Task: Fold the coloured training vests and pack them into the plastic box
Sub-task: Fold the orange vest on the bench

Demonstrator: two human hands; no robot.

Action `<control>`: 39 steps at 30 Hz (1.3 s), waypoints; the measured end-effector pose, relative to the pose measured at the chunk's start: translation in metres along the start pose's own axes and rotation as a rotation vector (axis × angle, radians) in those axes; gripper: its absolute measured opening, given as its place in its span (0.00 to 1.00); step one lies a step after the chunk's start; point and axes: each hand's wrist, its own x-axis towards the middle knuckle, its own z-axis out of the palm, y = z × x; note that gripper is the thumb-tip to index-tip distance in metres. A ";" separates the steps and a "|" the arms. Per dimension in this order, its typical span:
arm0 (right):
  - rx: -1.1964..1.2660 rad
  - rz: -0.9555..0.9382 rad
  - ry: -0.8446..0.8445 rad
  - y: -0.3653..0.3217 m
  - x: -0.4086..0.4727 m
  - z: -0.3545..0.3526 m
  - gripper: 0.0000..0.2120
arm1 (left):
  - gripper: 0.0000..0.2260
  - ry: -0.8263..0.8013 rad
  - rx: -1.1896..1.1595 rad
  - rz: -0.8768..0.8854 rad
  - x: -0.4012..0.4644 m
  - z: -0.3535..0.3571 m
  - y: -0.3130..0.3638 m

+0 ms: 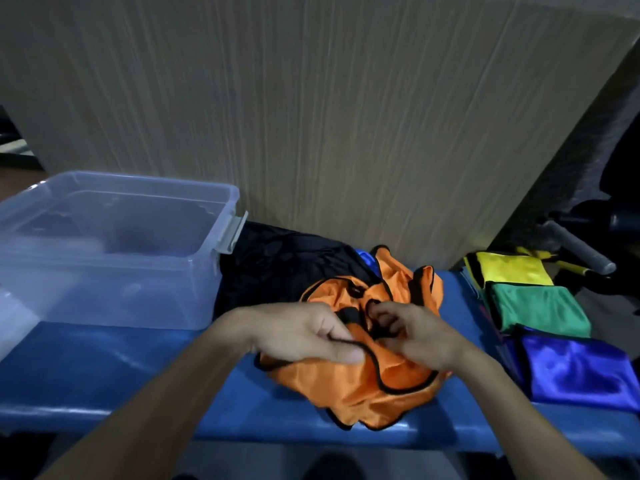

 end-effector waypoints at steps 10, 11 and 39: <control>-0.166 -0.054 0.334 0.008 0.014 0.002 0.35 | 0.11 -0.262 0.013 -0.026 -0.007 0.001 0.000; -0.179 -0.055 0.348 0.006 0.017 0.003 0.31 | 0.11 -0.278 0.008 0.004 -0.007 0.002 0.003; 0.367 -0.017 0.479 -0.012 -0.059 -0.050 0.17 | 0.07 0.045 0.128 -0.060 -0.006 0.009 -0.017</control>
